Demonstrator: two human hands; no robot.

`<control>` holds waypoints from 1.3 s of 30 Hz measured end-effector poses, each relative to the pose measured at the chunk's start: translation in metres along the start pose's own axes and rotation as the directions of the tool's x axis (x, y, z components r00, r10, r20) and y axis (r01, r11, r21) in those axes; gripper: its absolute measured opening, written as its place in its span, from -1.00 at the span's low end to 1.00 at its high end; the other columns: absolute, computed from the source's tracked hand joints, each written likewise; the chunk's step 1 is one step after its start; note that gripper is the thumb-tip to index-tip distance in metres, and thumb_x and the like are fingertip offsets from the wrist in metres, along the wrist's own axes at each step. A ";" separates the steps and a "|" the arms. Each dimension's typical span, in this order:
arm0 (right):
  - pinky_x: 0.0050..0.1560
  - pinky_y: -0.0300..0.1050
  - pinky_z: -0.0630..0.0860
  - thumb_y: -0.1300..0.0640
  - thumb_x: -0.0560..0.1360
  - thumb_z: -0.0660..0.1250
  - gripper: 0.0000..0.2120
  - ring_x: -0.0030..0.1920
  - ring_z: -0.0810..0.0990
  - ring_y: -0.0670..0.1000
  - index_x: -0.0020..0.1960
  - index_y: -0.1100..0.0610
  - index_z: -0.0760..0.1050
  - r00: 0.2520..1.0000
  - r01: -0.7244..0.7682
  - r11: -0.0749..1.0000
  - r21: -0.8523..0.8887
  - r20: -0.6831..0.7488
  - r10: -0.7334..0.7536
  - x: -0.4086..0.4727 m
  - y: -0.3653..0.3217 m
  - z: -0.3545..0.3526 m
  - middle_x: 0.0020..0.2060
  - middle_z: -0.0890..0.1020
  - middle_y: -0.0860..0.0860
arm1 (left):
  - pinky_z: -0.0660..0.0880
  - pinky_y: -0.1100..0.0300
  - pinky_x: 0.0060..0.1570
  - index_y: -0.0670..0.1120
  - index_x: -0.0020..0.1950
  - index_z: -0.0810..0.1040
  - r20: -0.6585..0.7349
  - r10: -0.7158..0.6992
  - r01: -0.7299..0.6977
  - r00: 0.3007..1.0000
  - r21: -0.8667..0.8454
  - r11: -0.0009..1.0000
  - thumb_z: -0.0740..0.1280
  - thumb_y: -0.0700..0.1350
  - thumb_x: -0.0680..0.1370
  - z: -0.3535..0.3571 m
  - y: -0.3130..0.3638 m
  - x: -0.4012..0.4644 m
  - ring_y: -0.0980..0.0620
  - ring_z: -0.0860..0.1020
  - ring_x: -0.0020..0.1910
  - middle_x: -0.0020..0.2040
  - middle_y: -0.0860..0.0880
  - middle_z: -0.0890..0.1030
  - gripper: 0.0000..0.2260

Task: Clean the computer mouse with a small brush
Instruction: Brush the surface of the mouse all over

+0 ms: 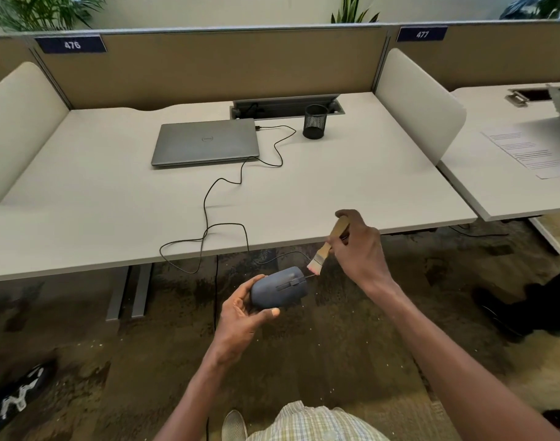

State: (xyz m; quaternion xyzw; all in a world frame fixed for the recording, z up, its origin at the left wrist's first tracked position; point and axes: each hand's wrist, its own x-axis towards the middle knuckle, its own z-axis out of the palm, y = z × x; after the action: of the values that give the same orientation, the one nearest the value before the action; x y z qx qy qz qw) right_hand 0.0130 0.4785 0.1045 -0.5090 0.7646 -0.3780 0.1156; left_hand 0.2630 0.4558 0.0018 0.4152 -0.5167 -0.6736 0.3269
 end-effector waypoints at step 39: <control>-0.05 -0.09 0.69 0.45 0.55 0.24 -0.66 -0.04 0.69 -0.12 0.03 0.00 0.45 0.949 0.225 0.967 0.118 0.197 -0.245 -0.019 -0.023 -0.035 -0.11 0.67 -0.02 | 0.60 0.20 0.14 0.08 0.37 0.49 -0.029 0.054 -0.055 0.998 -0.034 0.998 0.63 -0.15 0.27 0.004 0.009 0.006 0.06 0.60 0.28 0.34 -0.07 0.56 -0.30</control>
State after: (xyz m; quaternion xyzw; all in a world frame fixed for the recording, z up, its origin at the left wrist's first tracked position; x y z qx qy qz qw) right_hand 0.0178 0.5070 0.1406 -0.6275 0.6633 -0.3688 0.1739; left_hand 0.2566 0.4502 0.0096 0.4047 -0.5114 -0.6675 0.3594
